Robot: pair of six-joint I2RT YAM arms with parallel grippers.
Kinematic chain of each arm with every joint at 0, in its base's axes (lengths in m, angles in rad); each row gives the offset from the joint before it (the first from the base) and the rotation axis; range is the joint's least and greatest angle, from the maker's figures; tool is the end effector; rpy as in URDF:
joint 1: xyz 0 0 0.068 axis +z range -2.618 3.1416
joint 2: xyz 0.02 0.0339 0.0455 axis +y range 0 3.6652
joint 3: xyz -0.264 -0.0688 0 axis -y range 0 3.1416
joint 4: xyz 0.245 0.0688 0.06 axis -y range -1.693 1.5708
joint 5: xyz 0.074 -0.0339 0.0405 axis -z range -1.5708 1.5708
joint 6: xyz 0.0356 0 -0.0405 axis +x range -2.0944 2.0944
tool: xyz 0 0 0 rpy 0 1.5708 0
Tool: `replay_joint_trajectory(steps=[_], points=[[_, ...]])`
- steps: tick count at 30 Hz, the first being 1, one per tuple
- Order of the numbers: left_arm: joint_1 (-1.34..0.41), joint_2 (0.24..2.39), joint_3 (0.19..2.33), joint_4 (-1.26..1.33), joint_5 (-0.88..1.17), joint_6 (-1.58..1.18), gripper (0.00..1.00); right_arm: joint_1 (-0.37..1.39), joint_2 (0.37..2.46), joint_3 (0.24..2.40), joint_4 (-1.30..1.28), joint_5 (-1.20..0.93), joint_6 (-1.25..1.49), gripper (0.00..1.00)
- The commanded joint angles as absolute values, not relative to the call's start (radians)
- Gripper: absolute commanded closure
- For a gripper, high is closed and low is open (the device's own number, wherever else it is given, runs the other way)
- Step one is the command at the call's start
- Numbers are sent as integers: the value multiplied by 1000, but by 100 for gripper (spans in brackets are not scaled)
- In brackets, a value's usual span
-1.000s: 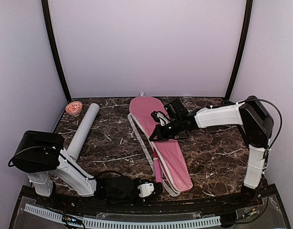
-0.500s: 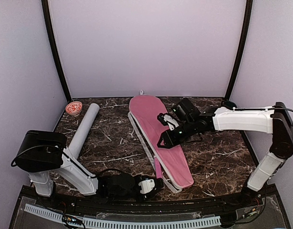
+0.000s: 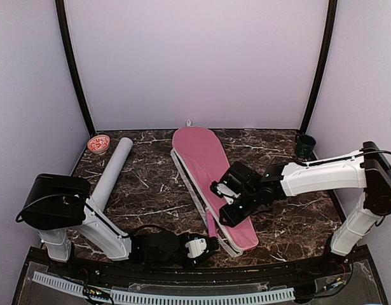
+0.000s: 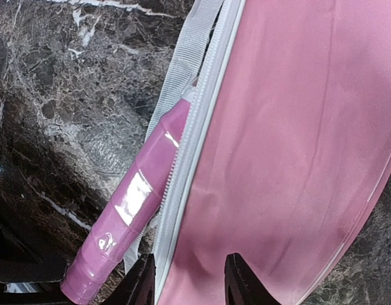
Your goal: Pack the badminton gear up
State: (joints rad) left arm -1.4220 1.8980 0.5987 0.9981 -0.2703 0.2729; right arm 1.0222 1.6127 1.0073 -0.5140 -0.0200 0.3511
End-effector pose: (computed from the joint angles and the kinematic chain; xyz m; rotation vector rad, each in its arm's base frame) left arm 0.0586 -0.3267 0.1114 1.2892 1.3905 -0.5398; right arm 0.1634 0.2687 0.1886 -0.9194 2.6171 0.4252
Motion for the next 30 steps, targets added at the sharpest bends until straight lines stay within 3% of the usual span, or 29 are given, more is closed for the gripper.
replay_joint_trajectory(steps=[1,13,16,22,30], points=[[-1414,1903,601,1041,-280,265,56,1062,1644,1008,-509,34,377,62],[-1413,1908,602,1044,-282,268,56,1128,1716,1077,-604,127,416,65],[-1413,1905,594,1046,-287,260,56,1139,1726,1082,-619,149,423,70],[-1416,1868,544,1046,-289,224,54,1157,1718,1129,-657,172,431,99],[-1442,1851,478,1029,-268,203,55,1146,1640,1113,-594,98,440,100]])
